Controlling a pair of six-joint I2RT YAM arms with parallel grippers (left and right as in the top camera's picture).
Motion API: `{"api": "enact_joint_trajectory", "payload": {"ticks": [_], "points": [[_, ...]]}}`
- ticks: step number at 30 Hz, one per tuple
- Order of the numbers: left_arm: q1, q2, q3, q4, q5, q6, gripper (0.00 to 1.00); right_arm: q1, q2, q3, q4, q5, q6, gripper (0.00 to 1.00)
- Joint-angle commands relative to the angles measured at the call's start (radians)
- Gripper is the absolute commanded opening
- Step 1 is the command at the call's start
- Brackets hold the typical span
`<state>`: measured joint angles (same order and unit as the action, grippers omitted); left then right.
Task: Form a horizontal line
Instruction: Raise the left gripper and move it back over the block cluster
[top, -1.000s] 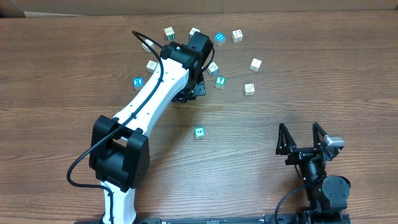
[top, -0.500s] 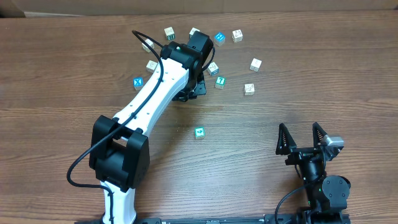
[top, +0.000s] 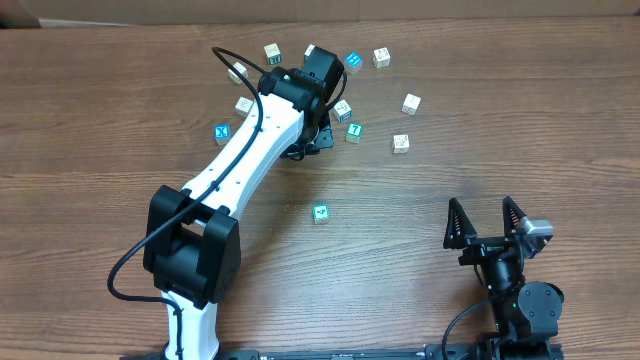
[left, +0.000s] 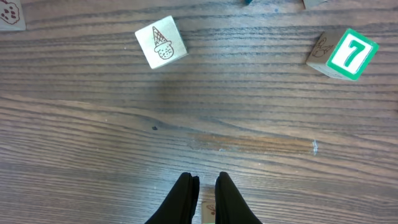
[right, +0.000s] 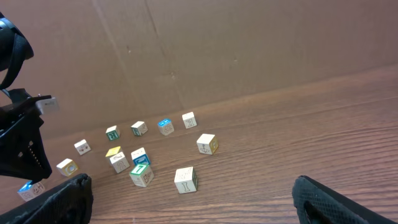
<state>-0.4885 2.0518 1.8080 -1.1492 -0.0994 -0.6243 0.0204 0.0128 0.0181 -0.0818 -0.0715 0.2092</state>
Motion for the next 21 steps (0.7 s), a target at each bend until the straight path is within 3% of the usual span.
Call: {"api": "enact_joint_trajectory", "payload": {"ticks": [1,4,6,11,13,16,21], "points": [[0.004,0.002,0.011,0.013,-0.065,0.019,0.10,-0.003,-0.010,-0.010,0.005,-0.002,-0.001,1.00],[0.004,0.002,0.011,0.024,-0.100,0.019,0.13,-0.003,-0.010,-0.010,0.005,-0.001,-0.001,1.00],[0.004,0.002,0.011,0.024,-0.103,0.019,0.32,-0.003,-0.010,-0.010,0.005,-0.001,-0.001,1.00],[0.004,0.002,0.011,0.024,-0.103,0.019,0.48,-0.003,-0.010,-0.010,0.005,-0.002,-0.001,1.00],[0.004,0.002,0.011,0.024,-0.103,0.019,0.63,-0.003,-0.010,-0.010,0.005,-0.001,-0.001,1.00],[0.004,0.002,0.011,0.025,-0.103,0.019,0.98,-0.003,-0.010,-0.010,0.005,-0.002,-0.001,1.00],[0.004,0.002,0.011,0.048,-0.103,0.019,1.00,-0.003,-0.010,-0.010,0.005,-0.001,-0.001,1.00]]}}
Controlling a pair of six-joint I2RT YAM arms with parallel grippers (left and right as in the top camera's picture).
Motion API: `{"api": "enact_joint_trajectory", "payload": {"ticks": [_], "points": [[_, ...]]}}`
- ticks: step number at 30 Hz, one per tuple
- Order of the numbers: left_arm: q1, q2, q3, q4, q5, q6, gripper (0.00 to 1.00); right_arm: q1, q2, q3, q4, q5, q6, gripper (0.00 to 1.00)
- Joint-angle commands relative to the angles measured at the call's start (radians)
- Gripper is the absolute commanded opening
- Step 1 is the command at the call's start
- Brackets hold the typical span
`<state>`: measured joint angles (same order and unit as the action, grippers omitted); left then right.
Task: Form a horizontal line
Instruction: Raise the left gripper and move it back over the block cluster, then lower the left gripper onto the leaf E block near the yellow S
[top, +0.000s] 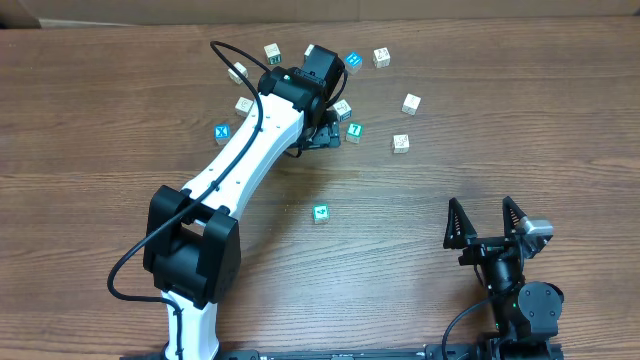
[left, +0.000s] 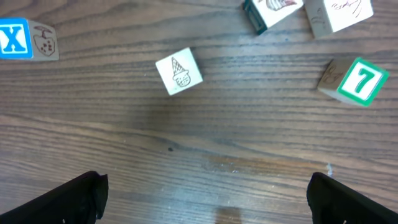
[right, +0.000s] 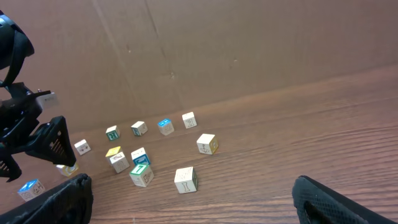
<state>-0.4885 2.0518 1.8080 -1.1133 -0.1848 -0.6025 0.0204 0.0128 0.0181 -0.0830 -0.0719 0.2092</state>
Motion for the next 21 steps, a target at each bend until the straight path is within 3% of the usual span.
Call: {"api": "enact_joint_trajectory", "payload": {"ticks": [1,13,21], "points": [[0.004,0.002,0.011,0.017,-0.018,-0.002,1.00,-0.003,-0.010,-0.010,0.006,-0.001,-0.001,1.00],[0.008,0.002,0.011,0.052,-0.018,0.006,1.00,-0.003,-0.010,-0.010,0.006,-0.001,-0.001,1.00],[0.011,0.002,0.011,0.052,-0.006,0.114,0.98,-0.003,-0.010,-0.010,0.006,-0.001,-0.001,1.00]]}}
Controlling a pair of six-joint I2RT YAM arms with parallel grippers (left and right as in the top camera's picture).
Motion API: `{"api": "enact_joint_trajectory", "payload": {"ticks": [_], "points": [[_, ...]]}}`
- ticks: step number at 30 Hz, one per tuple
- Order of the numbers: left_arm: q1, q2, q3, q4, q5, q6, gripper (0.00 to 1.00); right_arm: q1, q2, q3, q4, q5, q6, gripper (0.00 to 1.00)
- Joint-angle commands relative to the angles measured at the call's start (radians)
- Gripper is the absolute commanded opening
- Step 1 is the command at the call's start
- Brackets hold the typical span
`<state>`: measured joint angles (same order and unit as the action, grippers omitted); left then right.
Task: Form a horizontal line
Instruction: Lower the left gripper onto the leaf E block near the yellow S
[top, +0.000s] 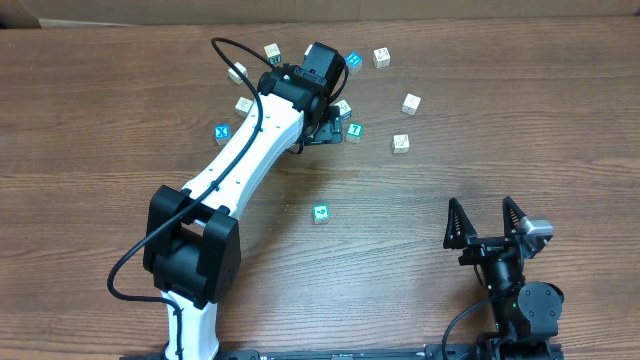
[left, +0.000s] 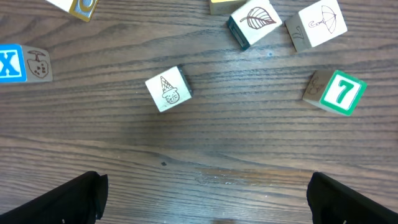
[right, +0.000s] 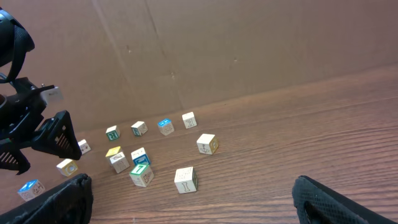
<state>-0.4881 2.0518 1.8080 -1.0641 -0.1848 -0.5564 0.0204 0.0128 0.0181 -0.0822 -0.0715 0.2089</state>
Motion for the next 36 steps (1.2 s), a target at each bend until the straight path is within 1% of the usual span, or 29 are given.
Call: {"api": "enact_joint_trajectory", "payload": {"ticks": [1,5,13,19,21,23,25,26,27,28,30,31,35,36], "points": [[0.010,0.002,0.011,0.003,-0.006,0.072,0.98,-0.003,-0.010,-0.010,0.005,-0.001,-0.001,1.00],[0.013,0.002,0.011,0.004,-0.006,0.082,0.96,-0.003,-0.010,-0.010,0.005,-0.001,-0.001,1.00],[0.013,0.003,0.011,0.016,-0.006,0.082,0.99,-0.003,-0.010,-0.010,0.005,-0.001,-0.001,1.00],[0.013,0.003,0.011,0.049,-0.006,0.082,0.98,-0.003,-0.010,-0.010,0.005,-0.001,-0.001,1.00],[0.013,0.003,0.011,0.060,-0.005,0.082,0.95,-0.003,-0.010,-0.010,0.005,-0.002,-0.001,1.00],[0.013,0.004,0.011,0.071,-0.003,0.082,0.89,-0.003,-0.010,-0.010,0.005,-0.002,-0.001,1.00],[0.013,0.004,0.011,0.080,0.005,0.082,0.77,-0.003,-0.010,-0.010,0.005,-0.001,-0.001,1.00],[0.012,0.004,0.011,0.086,0.010,0.082,0.64,-0.003,-0.010,-0.010,0.005,-0.001,-0.001,1.00],[0.012,0.005,0.011,0.095,0.022,0.082,0.48,-0.003,-0.010,-0.010,0.005,-0.001,-0.001,1.00],[0.012,0.006,0.011,0.103,0.030,0.082,0.36,-0.003,-0.010,-0.010,0.005,-0.001,-0.001,1.00],[0.012,0.007,0.011,0.120,0.047,0.082,0.18,-0.003,-0.010,-0.010,0.005,-0.002,-0.001,1.00],[0.011,0.009,0.011,0.126,0.057,0.081,0.16,-0.003,-0.010,-0.010,0.005,-0.001,-0.001,1.00],[0.007,0.029,0.011,0.158,0.092,0.081,0.26,-0.003,-0.010,-0.010,0.005,-0.001,-0.001,1.00],[0.006,0.049,0.011,0.185,0.092,0.082,0.31,-0.003,-0.010,-0.010,0.005,-0.001,-0.001,1.00]]}}
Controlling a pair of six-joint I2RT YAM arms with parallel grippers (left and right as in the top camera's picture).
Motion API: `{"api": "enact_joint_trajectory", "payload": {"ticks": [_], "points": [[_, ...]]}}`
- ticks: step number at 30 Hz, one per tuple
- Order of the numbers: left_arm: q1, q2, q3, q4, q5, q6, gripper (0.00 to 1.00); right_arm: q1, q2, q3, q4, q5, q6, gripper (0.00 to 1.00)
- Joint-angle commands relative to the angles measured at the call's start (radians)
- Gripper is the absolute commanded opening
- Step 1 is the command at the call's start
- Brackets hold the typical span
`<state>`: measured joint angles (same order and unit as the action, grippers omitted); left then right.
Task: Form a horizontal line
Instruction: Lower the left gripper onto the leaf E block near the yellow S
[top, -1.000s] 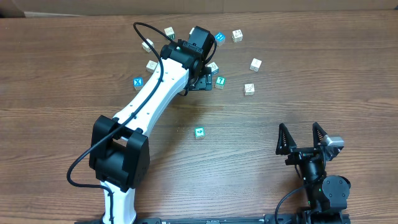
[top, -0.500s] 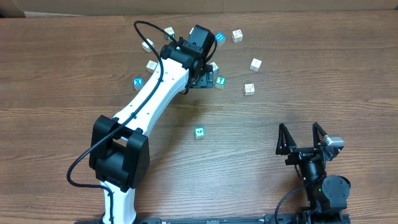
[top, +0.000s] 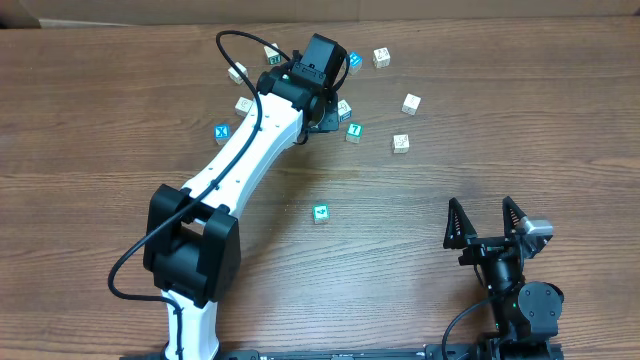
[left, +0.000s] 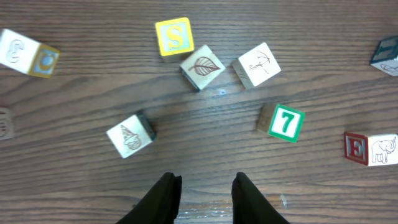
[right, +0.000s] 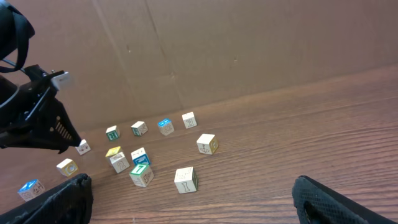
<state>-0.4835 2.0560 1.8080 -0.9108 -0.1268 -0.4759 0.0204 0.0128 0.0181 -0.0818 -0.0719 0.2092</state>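
Small wooden picture and letter blocks lie scattered at the far middle of the table. My left gripper (top: 322, 118) hangs over them, open, with nothing between its fingers (left: 166, 198). Below it in the left wrist view lie an ice-cream block (left: 130, 135), a leaf block (left: 203, 67), a yellow S block (left: 173, 36), an umbrella block (left: 257, 64) and a green 7 block (left: 284, 122). One teal block (top: 321, 213) sits alone nearer the table's middle. My right gripper (top: 485, 225) rests open at the near right, far from all the blocks.
An E-elephant block (left: 372, 148) lies at the cluster's right. More blocks sit at the left (top: 222, 131) and far right (top: 411, 103). A cardboard wall (right: 217, 43) stands behind the table. The left arm's black cable (top: 235, 45) loops over the far blocks.
My left gripper has risen and shifted toward the far edge, so more blocks show beneath it. Its fingers, spread wide before, now stand closer together with a gap. The right arm is unchanged.
First my left gripper was low over bare wood near the ice-cream block, fingers almost together. Then it stood wide open and a little higher. It stayed wide open, and now it is higher still with the fingers partly closed. No block has visibly moved.
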Motion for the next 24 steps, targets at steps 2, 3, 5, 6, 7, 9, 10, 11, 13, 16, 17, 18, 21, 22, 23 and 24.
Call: {"api": "enact_joint_trajectory", "payload": {"ticks": [2,3,5,6,7,9,10,11,13,16,17,18,21,22,23,24], "points": [[0.002,0.068,0.011,0.067,0.030,0.002,0.35,-0.003,-0.010,-0.010,0.005,-0.001,-0.001,1.00],[0.005,0.081,0.011,0.092,0.031,0.001,0.36,-0.003,-0.010,-0.010,0.005,-0.001,-0.001,1.00],[0.009,0.106,0.011,0.137,0.030,0.002,0.36,-0.003,-0.010,-0.010,0.005,-0.001,-0.001,1.00],[0.011,0.118,0.011,0.158,0.029,0.003,0.38,-0.003,-0.010,-0.010,0.005,-0.001,-0.001,1.00],[0.014,0.133,0.011,0.184,0.024,0.005,0.38,-0.003,-0.010,-0.010,0.005,-0.001,-0.001,1.00],[0.018,0.150,0.011,0.222,0.008,0.005,0.38,-0.003,-0.010,-0.010,0.005,-0.001,-0.001,1.00],[0.021,0.163,0.011,0.242,0.002,0.005,0.38,-0.003,-0.010,-0.010,0.005,-0.001,-0.001,1.00],[0.025,0.166,0.011,0.262,-0.005,0.005,0.39,-0.003,-0.010,-0.010,0.005,-0.001,-0.001,1.00],[0.032,0.181,0.011,0.299,-0.020,0.005,0.40,-0.003,-0.010,-0.010,0.005,-0.001,-0.001,1.00],[0.044,0.196,0.011,0.340,-0.031,0.001,0.46,-0.003,-0.010,-0.010,0.005,-0.001,-0.001,1.00],[0.048,0.200,0.011,0.350,-0.030,-0.002,0.48,-0.003,-0.010,-0.010,0.005,-0.001,-0.001,1.00],[0.052,0.206,0.011,0.363,-0.030,-0.004,0.51,-0.003,-0.010,-0.010,0.005,-0.001,-0.001,1.00],[0.055,0.219,0.011,0.388,-0.030,-0.019,0.57,-0.003,-0.010,-0.010,0.005,-0.001,-0.001,1.00],[0.055,0.223,0.011,0.395,-0.030,-0.019,0.57,-0.003,-0.010,-0.010,0.005,-0.001,-0.001,1.00],[0.055,0.228,0.011,0.401,-0.030,-0.019,0.57,-0.003,-0.010,-0.010,0.005,-0.001,-0.001,1.00],[0.055,0.240,0.011,0.408,-0.031,-0.027,0.57,-0.003,-0.010,-0.010,0.005,-0.001,-0.001,1.00]]}}
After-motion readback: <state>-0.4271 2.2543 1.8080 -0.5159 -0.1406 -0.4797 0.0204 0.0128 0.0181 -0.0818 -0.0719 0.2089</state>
